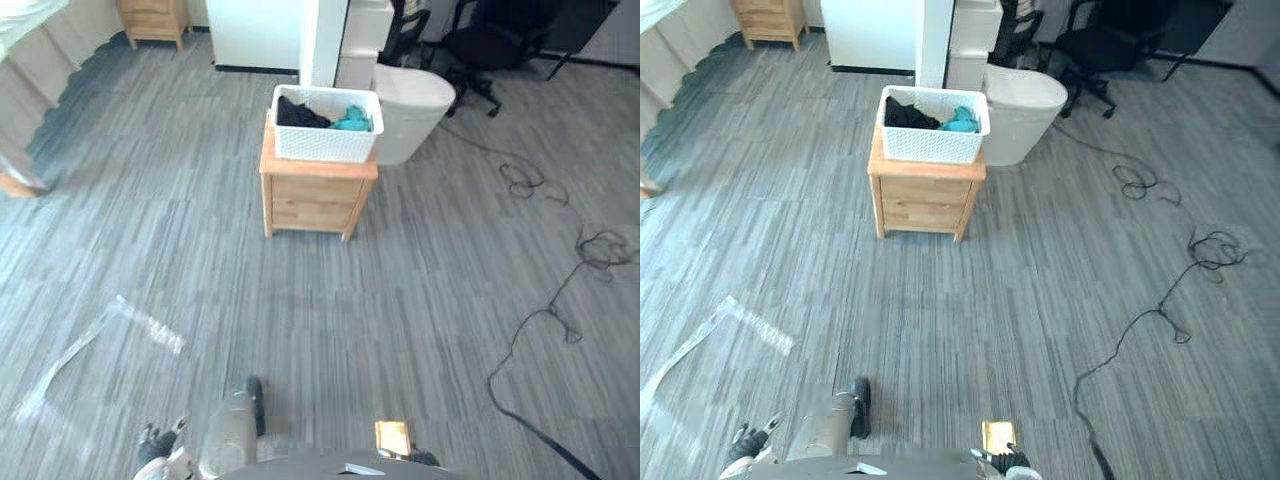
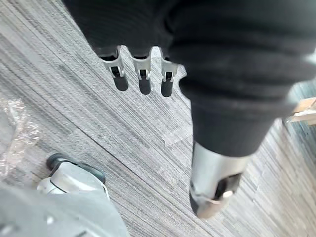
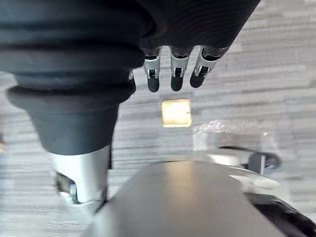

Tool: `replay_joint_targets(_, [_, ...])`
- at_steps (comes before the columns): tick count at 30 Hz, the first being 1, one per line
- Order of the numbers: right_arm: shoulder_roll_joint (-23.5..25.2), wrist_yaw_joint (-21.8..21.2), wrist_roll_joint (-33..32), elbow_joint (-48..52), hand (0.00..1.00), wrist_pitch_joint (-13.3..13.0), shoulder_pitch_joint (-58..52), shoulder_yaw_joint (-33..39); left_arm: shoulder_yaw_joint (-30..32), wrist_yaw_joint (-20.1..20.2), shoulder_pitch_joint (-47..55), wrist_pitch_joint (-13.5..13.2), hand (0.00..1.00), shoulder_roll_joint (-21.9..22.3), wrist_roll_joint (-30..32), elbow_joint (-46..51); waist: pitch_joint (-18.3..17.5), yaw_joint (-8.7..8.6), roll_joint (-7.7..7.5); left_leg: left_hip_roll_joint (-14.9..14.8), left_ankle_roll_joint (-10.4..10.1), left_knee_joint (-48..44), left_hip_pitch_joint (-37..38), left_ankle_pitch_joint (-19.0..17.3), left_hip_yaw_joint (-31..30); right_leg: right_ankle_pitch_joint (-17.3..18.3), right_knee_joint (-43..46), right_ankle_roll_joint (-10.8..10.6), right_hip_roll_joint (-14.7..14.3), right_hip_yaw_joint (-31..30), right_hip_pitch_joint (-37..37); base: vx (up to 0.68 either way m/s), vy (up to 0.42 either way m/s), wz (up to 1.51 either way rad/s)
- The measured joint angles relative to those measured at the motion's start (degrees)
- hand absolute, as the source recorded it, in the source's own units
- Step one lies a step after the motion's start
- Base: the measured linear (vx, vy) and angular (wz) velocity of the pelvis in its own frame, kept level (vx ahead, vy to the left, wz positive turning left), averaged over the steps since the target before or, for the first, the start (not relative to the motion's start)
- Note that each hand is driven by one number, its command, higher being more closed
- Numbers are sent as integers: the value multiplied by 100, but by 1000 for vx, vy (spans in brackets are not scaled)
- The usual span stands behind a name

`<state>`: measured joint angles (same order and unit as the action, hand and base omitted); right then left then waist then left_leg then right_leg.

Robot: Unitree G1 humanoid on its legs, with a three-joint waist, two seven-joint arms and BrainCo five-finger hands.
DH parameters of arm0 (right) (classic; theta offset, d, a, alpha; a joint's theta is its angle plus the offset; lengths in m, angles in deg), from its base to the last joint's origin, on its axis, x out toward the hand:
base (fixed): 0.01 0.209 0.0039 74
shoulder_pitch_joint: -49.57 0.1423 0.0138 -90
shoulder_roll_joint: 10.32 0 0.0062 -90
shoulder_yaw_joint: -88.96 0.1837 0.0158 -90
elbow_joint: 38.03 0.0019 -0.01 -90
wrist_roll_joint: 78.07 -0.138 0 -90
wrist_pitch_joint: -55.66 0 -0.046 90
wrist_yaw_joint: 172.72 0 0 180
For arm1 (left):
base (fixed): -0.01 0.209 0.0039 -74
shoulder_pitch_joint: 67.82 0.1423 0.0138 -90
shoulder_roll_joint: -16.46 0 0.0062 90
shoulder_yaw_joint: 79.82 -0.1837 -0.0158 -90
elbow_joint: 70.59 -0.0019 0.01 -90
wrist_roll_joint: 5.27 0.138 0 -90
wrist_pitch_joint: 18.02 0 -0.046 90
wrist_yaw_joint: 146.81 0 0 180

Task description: Pick up the laundry basket with both hands and put the clothes into the washing machine.

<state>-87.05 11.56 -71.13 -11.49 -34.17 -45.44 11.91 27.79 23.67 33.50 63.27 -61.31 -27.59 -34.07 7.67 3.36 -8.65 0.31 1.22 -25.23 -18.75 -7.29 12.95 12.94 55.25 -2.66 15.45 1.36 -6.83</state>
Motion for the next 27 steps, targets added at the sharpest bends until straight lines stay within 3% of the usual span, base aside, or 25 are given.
replay_joint_targets(1, [62,-4,0,-6,0,3,12,51,-36,-1,4,37,0,-78,3,-20,46,-75,-42,107,14,0,212,-138,-17,-312,526,17,161,25,-168,863,232,17])
replay_joint_targets(2, [69,-9,-40,-39,0,5,33,184,-196,1,-32,79,0,-141,14,-1,111,-102,-49,137,-12,60,905,-482,-64,-332,1462,158,311,356,-366,613,119,1])
replay_joint_targets(4, [30,-16,-39,37,0,-4,-4,124,-356,34,12,88,0,-121,15,18,110,-104,125,13,-79,380,1596,-667,-35,-110,1534,267,240,827,-543,505,105,-33])
replay_joint_targets(6, [-24,-25,-39,426,0,-3,25,69,-503,135,-123,92,0,-44,20,118,109,-208,296,-101,-173,962,2293,-737,38,179,366,167,-43,1380,-1198,650,76,-24])
replay_joint_targets(7, [-34,-21,-34,525,0,4,28,70,-540,158,-227,95,0,-9,22,122,120,-229,333,-134,-186,1052,2413,-741,85,180,-199,154,-114,1518,-1341,724,19,-12])
replay_joint_targets(8, [-72,-18,-26,665,0,17,58,66,-663,182,-393,99,0,58,56,129,168,-241,411,-166,-256,1152,2610,-797,129,69,-1364,144,-273,1702,-1574,649,-28,-11])
replay_joint_targets(9, [-102,-24,-17,738,0,36,100,60,-682,229,-511,126,0,171,115,124,214,-281,510,-256,-346,1234,2799,-853,173,-289,-2546,159,-502,1689,-1712,630,-49,-4])
replay_joint_targets(10, [-113,-24,-9,829,0,63,79,58,-685,230,-536,128,0,241,121,133,216,-315,566,-311,-433,1241,2871,-904,200,-527,-3105,144,-613,1636,-1718,658,-96,19])
replay_joint_targets(11, [-117,-13,13,903,0,109,70,43,-678,230,-572,129,0,373,125,206,243,-346,612,-362,-614,1241,3087,-1009,196,-979,-3771,182,-761,1473,-1711,695,-160,34])
replay_joint_targets(12, [-91,-6,12,940,0,133,4,-2,-640,231,-511,131,0,501,129,312,213,-349,558,-373,-808,1124,3393,-1124,138,-1188,-3768,308,-720,1362,-1646,722,-200,42])
replay_joint_targets(13, [-74,-3,15,1022,0,133,-68,-44,-655,231,-499,126,0,526,135,334,187,-355,531,-406,-877,888,3433,-1167,62,-1553,-3596,529,-694,1335,-1623,740,-301,54])
replay_joint_targets(14, [-198,-9,24,1105,0,133,-146,-100,-644,238,-515,144,0,621,200,324,123,-385,677,-745,-897,-54,3234,-1178,-90,-1548,-3094,559,-791,1411,-1555,585,-273,41])
replay_joint_targets(15, [-286,-10,34,1141,0,132,-145,-153,-613,238,-488,138,0,724,248,348,78,-395,844,-1003,-734,-715,2959,-1013,-179,-1359,-3064,605,-919,1539,-1457,691,-346,31])
replay_joint_targets(16, [-406,-7,59,1295,0,133,-152,-205,-496,244,-498,156,0,852,300,339,43,-392,1101,-1450,-218,-2192,2208,-170,-366,-1069,-3037,733,-1170,1687,-1260,647,-324,-9])
replay_joint_targets(17, [-442,1,140,1372,0,134,-144,-235,-349,268,-492,208,0,864,343,349,39,-317,1196,-1890,59,-3436,1594,588,-458,-861,-3045,871,-1437,1653,-1051,652,-328,-28])
replay_joint_targets(18, [-457,6,169,1389,0,133,-137,-275,-258,263,-495,213,0,872,344,382,53,-273,1213,-2041,35,-3982,1339,566,-468,-779,-3074,926,-1550,1637,-903,758,-353,-64])
replay_joint_targets(19, [-455,6,200,1361,0,130,-125,-341,-179,248,-485,228,0,858,346,480,80,-192,1170,-2207,-119,-4690,969,404,-526,-704,-3221,960,-1714,1580,-524,715,-307,-64])
replay_joint_targets(20, [-411,6,199,1312,0,131,-108,-370,-236,260,-492,222,0,802,364,567,127,-159,1054,-2189,-170,-4832,762,264,-470,-681,-3499,939,-1753,1511,-85,677,-286,-51])
replay_joint_targets(22, [-320,5,199,1295,0,135,-151,-378,-402,282,-502,179,0,709,395,645,123,-171,878,-2183,-211,-4448,452,125,-170,-634,-4002,857,-1749,1442,472,455,-181,-26])
replay_joint_targets(25, [-323,15,182,1295,0,131,-64,-372,-488,368,-507,168,0,722,413,733,109,-178,905,-1970,-334,-2807,290,-22,333,-600,-4437,801,-1786,1214,931,355,-88,-38])
replay_joint_targets(27, [-204,103,35,1304,0,129,-5,-356,-494,374,-496,173,0,743,425,713,109,-154,899,-1490,-447,-523,590,-41,412,-556,-4618,726,-1820,970,1134,302,9,-55])
